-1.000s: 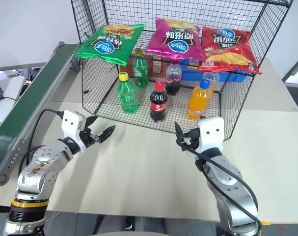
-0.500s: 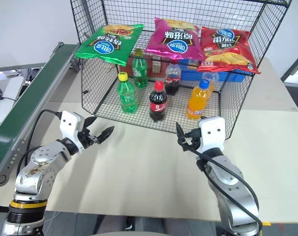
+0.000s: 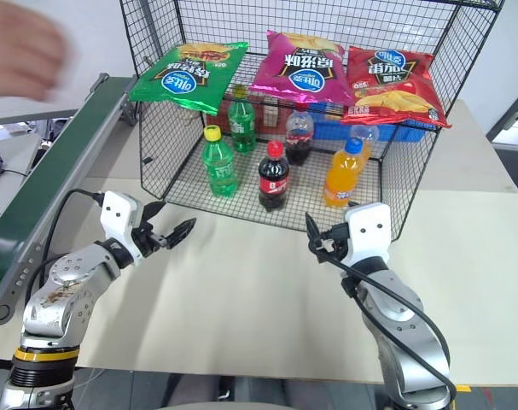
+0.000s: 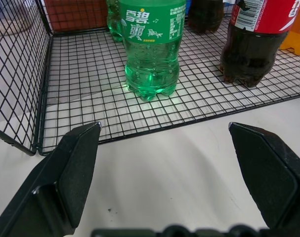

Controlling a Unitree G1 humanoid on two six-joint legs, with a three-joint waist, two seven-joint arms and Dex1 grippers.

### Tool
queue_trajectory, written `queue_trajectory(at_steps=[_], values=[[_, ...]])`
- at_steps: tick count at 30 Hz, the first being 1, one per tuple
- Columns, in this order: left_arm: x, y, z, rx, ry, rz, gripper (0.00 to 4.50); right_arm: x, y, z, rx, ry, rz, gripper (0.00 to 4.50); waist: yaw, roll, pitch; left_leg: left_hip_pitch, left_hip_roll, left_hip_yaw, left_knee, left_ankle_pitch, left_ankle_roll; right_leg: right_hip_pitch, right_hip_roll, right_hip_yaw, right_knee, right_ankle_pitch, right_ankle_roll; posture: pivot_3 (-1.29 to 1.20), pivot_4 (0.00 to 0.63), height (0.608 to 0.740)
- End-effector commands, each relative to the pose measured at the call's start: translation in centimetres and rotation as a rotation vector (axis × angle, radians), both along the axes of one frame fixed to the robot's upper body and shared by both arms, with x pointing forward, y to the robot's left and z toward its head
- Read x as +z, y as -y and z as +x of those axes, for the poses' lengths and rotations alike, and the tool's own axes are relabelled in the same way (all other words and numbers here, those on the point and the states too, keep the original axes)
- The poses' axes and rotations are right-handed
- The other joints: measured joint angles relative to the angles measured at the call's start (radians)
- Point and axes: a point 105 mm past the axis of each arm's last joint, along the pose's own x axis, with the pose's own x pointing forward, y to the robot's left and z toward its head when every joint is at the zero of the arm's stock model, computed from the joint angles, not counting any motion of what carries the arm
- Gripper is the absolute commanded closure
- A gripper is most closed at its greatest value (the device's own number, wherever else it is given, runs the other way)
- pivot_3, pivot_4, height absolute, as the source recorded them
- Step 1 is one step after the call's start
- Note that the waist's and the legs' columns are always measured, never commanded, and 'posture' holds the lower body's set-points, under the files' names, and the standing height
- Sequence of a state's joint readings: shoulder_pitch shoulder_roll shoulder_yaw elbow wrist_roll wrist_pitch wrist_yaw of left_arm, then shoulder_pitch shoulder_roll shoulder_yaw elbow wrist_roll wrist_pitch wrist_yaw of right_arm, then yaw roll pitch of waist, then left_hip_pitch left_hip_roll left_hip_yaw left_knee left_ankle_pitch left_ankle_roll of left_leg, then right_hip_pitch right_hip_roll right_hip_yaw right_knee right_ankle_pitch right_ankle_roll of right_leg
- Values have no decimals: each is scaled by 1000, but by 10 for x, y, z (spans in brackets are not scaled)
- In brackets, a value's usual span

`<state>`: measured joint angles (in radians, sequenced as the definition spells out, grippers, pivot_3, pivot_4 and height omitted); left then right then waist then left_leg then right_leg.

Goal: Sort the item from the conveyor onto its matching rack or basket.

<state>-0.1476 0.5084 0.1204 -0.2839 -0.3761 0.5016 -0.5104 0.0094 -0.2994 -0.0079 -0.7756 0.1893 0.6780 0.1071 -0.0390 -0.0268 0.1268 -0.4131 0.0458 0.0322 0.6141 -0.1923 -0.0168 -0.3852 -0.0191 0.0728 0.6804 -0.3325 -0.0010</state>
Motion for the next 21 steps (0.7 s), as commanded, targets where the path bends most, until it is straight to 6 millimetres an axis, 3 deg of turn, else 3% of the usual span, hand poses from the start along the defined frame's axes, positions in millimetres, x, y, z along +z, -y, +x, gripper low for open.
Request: queue_trajectory(at_steps=[1,21], values=[[13,-2,1,-2,57,17,86,17,-2,-4,7,73,1,0,0,0,0,0,0,0,0,0,0,0,0,0,0,0,0,0,150,740],[13,-7,0,9,55,28,86,13,0,-3,9,66,-5,0,-1,0,0,0,0,0,0,0,0,0,0,0,0,0,0,0,150,740]])
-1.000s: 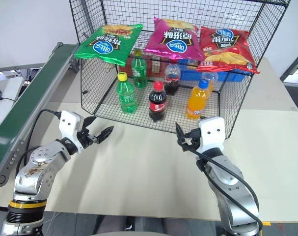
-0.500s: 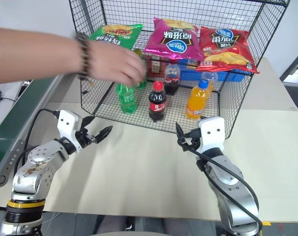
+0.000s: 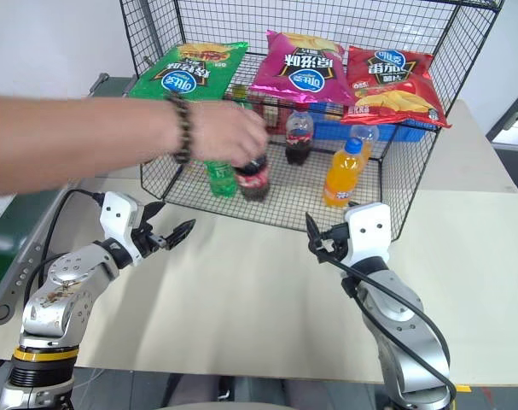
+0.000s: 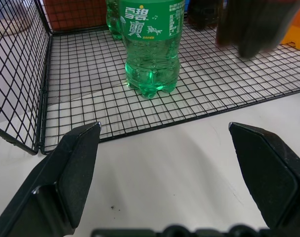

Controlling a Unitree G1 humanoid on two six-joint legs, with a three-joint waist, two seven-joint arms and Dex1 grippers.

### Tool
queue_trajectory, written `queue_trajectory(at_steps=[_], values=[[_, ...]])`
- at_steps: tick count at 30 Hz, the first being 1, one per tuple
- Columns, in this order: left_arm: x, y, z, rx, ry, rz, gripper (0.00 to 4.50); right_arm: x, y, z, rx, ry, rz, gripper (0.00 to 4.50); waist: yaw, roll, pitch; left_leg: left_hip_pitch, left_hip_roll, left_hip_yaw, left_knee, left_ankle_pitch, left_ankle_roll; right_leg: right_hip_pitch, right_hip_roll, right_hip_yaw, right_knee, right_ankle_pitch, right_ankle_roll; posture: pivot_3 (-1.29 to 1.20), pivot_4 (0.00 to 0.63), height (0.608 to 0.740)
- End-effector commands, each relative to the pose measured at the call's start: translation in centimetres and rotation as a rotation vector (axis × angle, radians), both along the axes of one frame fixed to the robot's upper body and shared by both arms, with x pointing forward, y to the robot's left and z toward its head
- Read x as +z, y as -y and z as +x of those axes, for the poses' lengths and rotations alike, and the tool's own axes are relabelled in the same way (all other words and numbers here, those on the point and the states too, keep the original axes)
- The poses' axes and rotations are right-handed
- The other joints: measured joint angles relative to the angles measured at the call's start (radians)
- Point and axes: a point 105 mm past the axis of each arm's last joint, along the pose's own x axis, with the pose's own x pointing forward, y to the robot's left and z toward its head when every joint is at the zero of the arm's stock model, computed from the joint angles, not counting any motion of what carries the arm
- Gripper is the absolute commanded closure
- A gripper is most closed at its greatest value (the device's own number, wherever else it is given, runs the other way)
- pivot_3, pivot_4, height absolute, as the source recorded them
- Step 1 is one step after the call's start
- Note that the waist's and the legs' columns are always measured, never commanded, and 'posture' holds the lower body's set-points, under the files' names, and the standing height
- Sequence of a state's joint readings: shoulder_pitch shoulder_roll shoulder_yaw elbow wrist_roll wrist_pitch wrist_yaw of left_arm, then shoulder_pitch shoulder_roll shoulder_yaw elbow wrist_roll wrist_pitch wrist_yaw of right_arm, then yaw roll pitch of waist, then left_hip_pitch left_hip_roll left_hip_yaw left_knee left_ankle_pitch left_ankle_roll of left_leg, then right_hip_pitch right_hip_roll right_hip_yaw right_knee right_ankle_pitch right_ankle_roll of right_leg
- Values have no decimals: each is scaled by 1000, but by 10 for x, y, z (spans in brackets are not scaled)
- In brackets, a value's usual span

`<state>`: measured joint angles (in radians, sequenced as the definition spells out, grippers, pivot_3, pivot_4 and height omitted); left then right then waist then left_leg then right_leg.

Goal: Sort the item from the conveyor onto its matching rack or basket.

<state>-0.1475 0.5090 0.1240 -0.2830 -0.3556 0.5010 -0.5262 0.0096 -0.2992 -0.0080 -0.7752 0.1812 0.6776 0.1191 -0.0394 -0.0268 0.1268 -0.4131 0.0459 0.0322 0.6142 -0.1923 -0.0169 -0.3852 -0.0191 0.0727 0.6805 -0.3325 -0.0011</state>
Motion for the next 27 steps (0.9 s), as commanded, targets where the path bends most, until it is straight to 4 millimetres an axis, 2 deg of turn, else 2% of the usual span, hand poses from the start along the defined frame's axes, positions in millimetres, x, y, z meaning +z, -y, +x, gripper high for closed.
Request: queue_trajectory(at_steps=[1,9,27], values=[[13,-7,0,18,55,10,86,13,0,-2,4,66,1,0,0,0,0,0,0,0,0,0,0,0,0,0,0,0,0,0,150,740],[15,-21,0,67,63,6,86,15,-2,0,13,68,2,0,0,0,0,0,0,0,0,0,0,0,0,0,0,0,0,0,150,740],[18,-26,0,85,63,-14,86,15,-7,2,30,70,11,0,0,0,0,0,0,0,0,0,0,0,0,0,0,0,0,0,150,740]])
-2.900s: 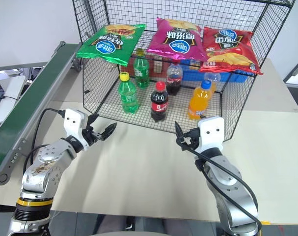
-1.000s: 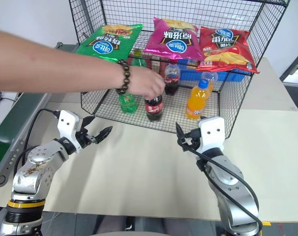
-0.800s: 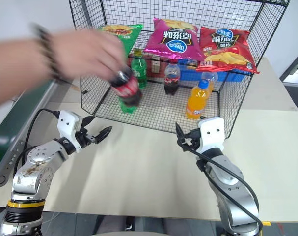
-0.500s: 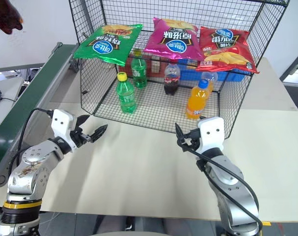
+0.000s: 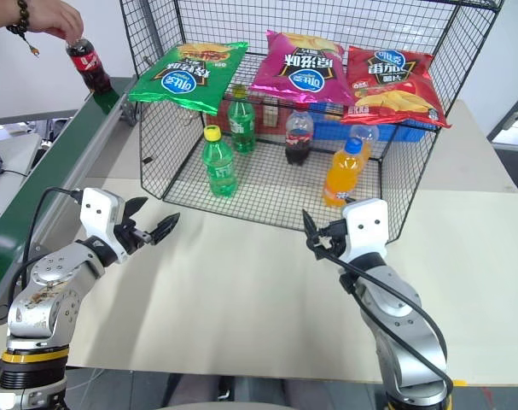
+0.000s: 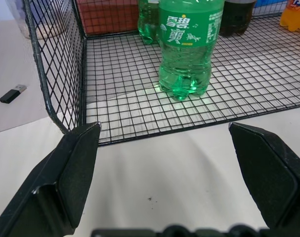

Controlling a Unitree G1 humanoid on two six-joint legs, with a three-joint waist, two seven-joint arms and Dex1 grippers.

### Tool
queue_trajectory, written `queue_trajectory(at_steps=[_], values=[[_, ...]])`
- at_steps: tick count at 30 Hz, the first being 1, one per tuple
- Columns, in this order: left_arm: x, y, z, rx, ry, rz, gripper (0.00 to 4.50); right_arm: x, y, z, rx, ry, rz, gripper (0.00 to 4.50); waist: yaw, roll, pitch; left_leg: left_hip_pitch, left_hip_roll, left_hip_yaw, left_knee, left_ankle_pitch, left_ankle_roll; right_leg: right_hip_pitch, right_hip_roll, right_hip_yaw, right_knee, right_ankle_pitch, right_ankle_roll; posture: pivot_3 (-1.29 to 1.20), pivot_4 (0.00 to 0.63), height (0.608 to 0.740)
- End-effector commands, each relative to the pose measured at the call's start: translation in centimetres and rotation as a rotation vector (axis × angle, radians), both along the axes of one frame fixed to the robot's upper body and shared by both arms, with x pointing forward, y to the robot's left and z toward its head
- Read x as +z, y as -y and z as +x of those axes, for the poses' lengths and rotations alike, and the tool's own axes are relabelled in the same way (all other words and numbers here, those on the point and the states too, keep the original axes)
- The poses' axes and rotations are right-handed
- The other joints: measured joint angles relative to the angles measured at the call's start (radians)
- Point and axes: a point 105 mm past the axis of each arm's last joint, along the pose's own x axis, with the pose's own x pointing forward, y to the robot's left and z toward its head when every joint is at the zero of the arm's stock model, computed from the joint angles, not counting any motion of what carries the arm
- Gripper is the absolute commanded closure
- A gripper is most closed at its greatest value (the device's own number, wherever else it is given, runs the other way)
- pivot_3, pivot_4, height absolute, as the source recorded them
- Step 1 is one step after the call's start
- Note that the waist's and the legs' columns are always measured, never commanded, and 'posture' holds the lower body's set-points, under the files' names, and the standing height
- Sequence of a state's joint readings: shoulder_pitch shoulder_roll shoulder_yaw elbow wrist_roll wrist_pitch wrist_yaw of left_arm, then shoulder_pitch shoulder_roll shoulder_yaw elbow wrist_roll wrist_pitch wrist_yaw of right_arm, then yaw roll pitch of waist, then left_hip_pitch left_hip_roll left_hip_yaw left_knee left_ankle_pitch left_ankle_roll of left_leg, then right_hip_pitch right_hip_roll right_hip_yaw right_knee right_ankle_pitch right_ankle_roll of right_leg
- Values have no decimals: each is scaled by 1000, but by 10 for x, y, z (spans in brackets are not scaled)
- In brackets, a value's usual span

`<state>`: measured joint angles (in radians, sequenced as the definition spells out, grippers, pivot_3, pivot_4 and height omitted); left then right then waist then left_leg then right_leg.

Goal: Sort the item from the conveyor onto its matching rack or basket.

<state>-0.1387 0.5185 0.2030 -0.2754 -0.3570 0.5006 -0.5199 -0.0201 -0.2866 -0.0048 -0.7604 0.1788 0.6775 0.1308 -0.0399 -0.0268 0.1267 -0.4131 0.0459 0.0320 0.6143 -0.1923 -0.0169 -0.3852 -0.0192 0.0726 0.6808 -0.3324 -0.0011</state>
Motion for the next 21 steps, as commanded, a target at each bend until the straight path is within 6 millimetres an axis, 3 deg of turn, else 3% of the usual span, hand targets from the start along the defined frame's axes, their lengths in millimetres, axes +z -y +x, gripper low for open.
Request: queue_trajectory(at_steps=[1,6,12,21], values=[[10,-3,0,3,38,-8,86,12,-3,-2,12,57,2,0,0,0,0,0,0,0,0,0,0,0,0,0,0,0,0,0,150,740],[7,-7,0,16,28,0,86,10,-3,-4,16,54,-1,0,0,0,0,0,0,0,0,0,0,0,0,0,0,0,0,0,150,740],[17,-38,6,145,57,-32,86,14,-7,-1,63,59,-8,0,-3,0,0,0,0,0,0,0,0,0,0,0,0,0,0,0,150,740],[18,-51,-1,192,63,-21,86,18,-13,4,105,68,-13,0,-2,0,0,0,0,0,0,0,0,0,0,0,0,0,0,0,150,740]])
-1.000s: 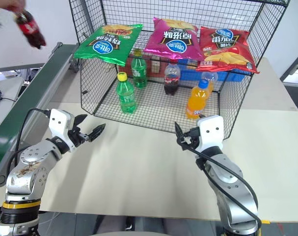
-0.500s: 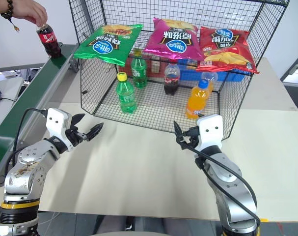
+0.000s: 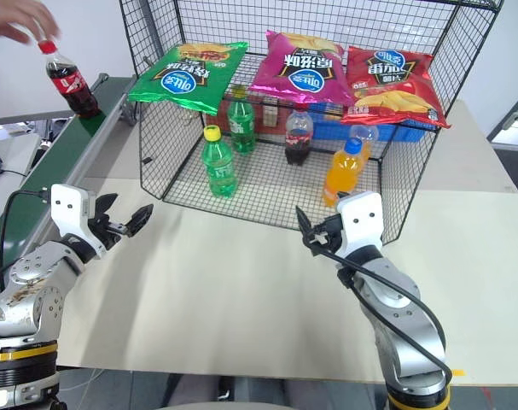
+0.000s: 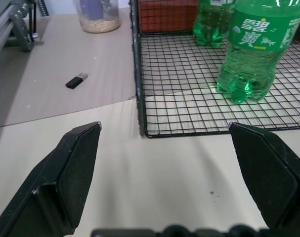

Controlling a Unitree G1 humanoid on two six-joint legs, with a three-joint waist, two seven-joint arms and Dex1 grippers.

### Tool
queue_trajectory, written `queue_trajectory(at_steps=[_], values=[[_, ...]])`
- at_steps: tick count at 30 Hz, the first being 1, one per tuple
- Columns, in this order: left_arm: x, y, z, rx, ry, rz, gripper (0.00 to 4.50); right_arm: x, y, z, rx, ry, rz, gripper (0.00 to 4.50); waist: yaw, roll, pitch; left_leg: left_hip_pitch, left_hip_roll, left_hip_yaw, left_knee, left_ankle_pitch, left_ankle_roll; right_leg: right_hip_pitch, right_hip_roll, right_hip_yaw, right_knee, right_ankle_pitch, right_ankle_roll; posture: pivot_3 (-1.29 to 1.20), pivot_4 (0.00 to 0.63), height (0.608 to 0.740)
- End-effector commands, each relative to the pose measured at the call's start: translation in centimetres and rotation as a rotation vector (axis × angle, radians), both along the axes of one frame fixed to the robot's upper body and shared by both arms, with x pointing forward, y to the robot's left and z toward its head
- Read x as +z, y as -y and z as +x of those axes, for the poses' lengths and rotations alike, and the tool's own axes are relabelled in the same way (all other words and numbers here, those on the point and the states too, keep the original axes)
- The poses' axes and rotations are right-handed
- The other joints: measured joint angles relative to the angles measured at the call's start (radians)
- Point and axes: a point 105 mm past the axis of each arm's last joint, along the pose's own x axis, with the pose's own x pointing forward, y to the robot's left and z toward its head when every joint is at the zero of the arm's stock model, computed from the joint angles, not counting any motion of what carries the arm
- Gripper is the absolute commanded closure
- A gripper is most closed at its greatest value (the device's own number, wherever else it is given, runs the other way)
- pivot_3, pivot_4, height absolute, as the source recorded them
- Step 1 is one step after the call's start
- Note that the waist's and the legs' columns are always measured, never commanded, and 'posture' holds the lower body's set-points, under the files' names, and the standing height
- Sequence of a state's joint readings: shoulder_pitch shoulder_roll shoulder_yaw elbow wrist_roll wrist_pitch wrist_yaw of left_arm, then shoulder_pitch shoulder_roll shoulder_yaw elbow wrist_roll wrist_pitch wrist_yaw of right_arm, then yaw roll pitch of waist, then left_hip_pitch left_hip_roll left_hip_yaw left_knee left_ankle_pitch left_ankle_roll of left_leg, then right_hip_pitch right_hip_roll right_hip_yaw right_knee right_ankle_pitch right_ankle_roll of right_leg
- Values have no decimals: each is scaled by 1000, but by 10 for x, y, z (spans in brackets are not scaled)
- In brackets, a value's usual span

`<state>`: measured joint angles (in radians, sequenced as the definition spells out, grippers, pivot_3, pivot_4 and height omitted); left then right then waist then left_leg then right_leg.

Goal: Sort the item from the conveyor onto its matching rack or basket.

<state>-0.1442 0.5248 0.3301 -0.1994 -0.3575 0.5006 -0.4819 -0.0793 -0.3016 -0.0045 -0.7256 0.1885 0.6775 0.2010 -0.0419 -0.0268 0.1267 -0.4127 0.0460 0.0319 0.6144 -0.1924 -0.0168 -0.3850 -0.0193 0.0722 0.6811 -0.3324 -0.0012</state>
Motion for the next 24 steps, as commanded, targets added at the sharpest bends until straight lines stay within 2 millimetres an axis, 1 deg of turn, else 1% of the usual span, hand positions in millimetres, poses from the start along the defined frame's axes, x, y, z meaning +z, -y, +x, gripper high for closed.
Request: queue_trajectory(at_steps=[1,4,8,9,11,12,14,18,20,22,24], values=[[14,-7,-5,22,55,18,86,13,-5,-2,29,57,4,0,0,0,0,0,0,0,0,0,0,0,0,0,0,0,0,0,150,740],[18,-15,-7,61,70,24,86,16,-8,-4,62,60,8,0,-1,0,0,0,0,0,0,0,0,0,0,0,0,0,0,0,150,740],[35,-37,-14,160,143,3,86,28,-24,-12,245,55,25,0,-3,0,0,0,1,0,0,0,0,0,0,0,0,0,0,0,150,740],[44,-47,-17,197,177,-3,86,35,-31,-16,323,57,30,0,-3,0,0,1,1,0,0,0,0,0,0,0,0,0,0,0,150,740],[66,-73,-25,295,256,-32,86,53,-46,-23,517,55,46,0,-6,0,0,1,2,1,0,0,0,0,0,0,0,0,0,0,150,740],[74,-85,-29,337,282,-34,86,63,-52,-26,603,54,60,0,-6,-1,0,1,2,1,0,0,0,0,0,0,0,0,0,0,150,740],[83,-110,-36,422,310,-23,86,82,-62,-28,748,57,65,0,-8,-1,1,2,3,1,0,0,0,1,2,0,1,0,0,0,150,740],[92,-151,-49,575,346,-44,86,114,-81,-32,968,66,52,0,-2,-1,1,7,3,0,0,-1,2,5,3,-1,0,0,0,0,150,740],[92,-165,-56,617,348,-57,86,125,-88,-36,1053,75,31,0,-1,-1,1,6,3,0,0,-2,3,5,2,-2,0,0,0,0,150,740],[91,-174,-60,630,343,-67,86,133,-93,-38,1104,87,18,0,-1,-2,0,6,3,0,0,-2,3,4,-4,-3,0,0,0,0,150,740],[88,-178,-62,627,327,-83,86,137,-98,-41,1143,99,-1,0,0,-3,0,6,3,0,0,-2,3,4,-5,-4,0,0,-1,0,150,740]])
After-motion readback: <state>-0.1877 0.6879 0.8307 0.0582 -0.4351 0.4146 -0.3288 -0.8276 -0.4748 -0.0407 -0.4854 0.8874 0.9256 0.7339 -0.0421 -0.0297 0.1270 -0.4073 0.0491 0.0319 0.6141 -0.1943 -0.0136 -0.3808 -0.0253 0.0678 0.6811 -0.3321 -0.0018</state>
